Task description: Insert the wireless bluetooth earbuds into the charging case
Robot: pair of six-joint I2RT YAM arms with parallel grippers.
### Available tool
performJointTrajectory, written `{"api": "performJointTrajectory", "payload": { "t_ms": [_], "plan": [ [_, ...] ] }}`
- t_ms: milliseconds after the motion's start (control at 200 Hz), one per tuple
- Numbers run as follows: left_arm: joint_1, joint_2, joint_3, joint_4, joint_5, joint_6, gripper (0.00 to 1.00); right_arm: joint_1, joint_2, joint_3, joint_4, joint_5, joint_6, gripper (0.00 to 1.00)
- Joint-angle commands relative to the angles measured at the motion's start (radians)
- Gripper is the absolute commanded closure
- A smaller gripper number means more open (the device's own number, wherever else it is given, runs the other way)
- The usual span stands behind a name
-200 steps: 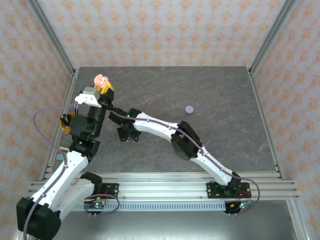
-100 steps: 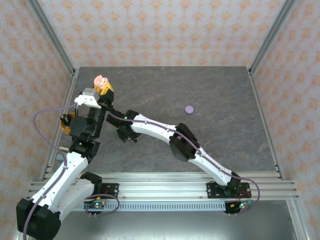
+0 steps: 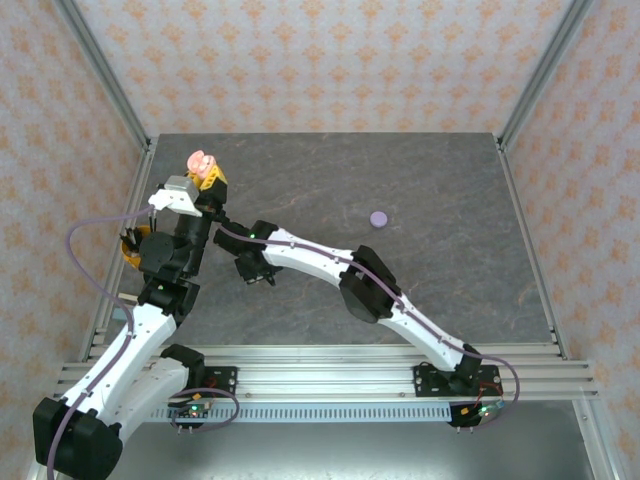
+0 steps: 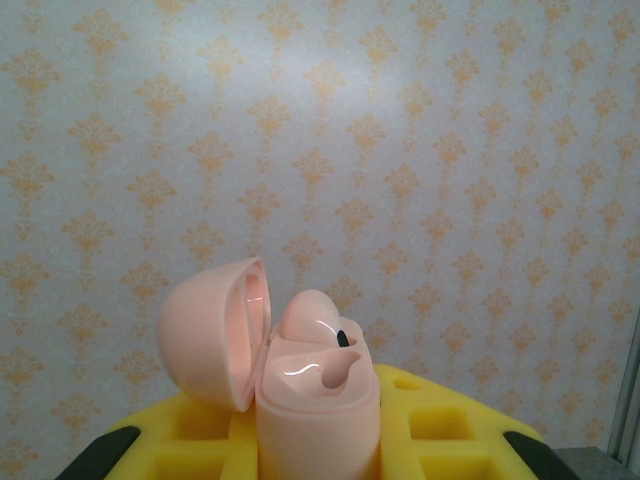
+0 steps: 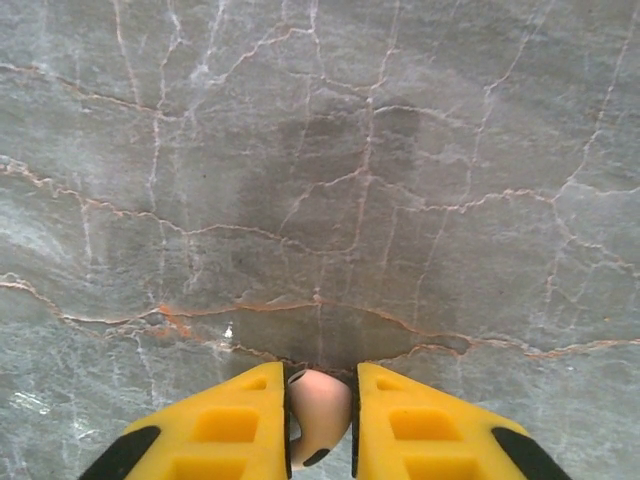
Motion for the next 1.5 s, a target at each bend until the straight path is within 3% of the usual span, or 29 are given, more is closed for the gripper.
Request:
{"api": "performJointTrajectory", "payload": {
  "t_ms": [0, 330, 656, 896, 971, 1171, 1496],
  "plan": [
    [0.007, -0.012, 0.008, 0.005, -0.012, -0.007, 1.00, 0.013, -0.023, -0.059, -0.024, 0.004, -0.008, 0.82],
    [0.007, -0.012, 0.025, -0.019, 0.005, -0.006, 1.00, -0.001, -0.199, -0.294, 0.061, 0.086, -0.197, 0.83],
    [0.007, -0.006, 0.037, -0.039, 0.036, -0.020, 1.00, -0.157, -0.469, -0.727, 0.226, -0.064, -0.439, 0.83],
    [0.007, 0.006, 0.048, -0.050, 0.059, -0.029, 1.00, -0.236, -0.501, -0.815, 0.244, -0.039, -0.509, 0.82],
    [0.007, 0.007, 0.048, -0.054, 0.065, -0.028, 1.00, -0.255, -0.500, -0.819, 0.252, -0.034, -0.486, 0.79],
    [0.007, 0.012, 0.053, -0.058, 0.073, -0.025, 1.00, -0.268, -0.545, -0.814, 0.259, -0.045, -0.301, 0.59],
    [0.008, 0.049, 0.059, -0.045, 0.086, -0.036, 1.00, -0.266, -0.545, -0.743, 0.137, 0.011, 0.205, 0.55]
  ]
}}
